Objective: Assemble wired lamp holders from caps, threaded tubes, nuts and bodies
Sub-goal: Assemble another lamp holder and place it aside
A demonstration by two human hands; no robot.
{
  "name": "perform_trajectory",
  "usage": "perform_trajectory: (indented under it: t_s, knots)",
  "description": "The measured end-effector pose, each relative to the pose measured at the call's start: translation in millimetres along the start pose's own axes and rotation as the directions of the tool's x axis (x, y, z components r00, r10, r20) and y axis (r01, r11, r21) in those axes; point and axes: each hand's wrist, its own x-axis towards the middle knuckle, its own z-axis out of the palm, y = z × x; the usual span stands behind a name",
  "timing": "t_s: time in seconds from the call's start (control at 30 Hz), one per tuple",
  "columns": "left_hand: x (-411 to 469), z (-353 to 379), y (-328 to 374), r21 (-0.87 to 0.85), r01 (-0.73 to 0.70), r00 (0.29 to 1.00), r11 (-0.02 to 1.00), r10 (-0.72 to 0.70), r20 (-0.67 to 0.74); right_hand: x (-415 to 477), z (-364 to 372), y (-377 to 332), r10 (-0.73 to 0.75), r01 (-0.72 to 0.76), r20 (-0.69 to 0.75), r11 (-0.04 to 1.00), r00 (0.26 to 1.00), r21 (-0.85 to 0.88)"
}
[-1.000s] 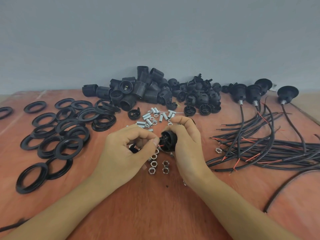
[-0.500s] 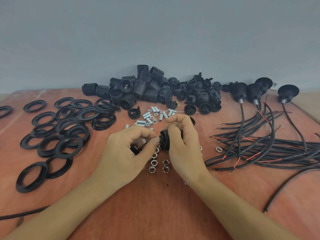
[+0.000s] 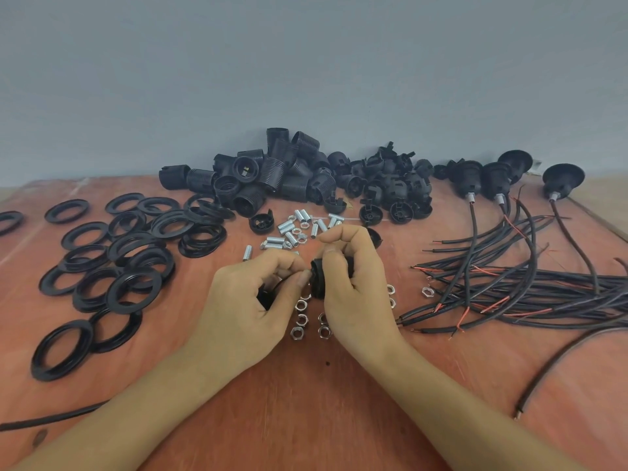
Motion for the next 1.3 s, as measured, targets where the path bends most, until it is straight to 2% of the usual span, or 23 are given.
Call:
perform_trajectory:
  t_s: [0.17,0.47,0.63,0.87,1.3]
  knots:
    - [2,-1,-2,-0.009,-0.017,1.0,1.0,0.016,-0.006,3,0,-3,0.017,-0.016,-0.038,0.999,0.999,0.029]
    - [-2,0,-8,0.182,-0.17,0.982,0.968,0.183,-0.057,0,2,-2,0.012,-0.012,0.004,1.0,1.0,0.001]
    - [-4,0,-12,0.209,-0.218,0.971,0.953,0.234,-0.055,-4,3,-3,0.025,-0.025,0.002,1.0,1.0,0.015]
    - [-1,-3,-13,0.138,-0.185,0.977,0.973,0.197,-0.077,-1,1,-8,-0.004,0.003,0.025,0.999,1.0,0.044]
    - [-5,1,-12,0.213,-0.224,0.964,0.951,0.249,-0.098,-6,1,-5,-0.067,0.066,0.039,0.998,0.997,0.009]
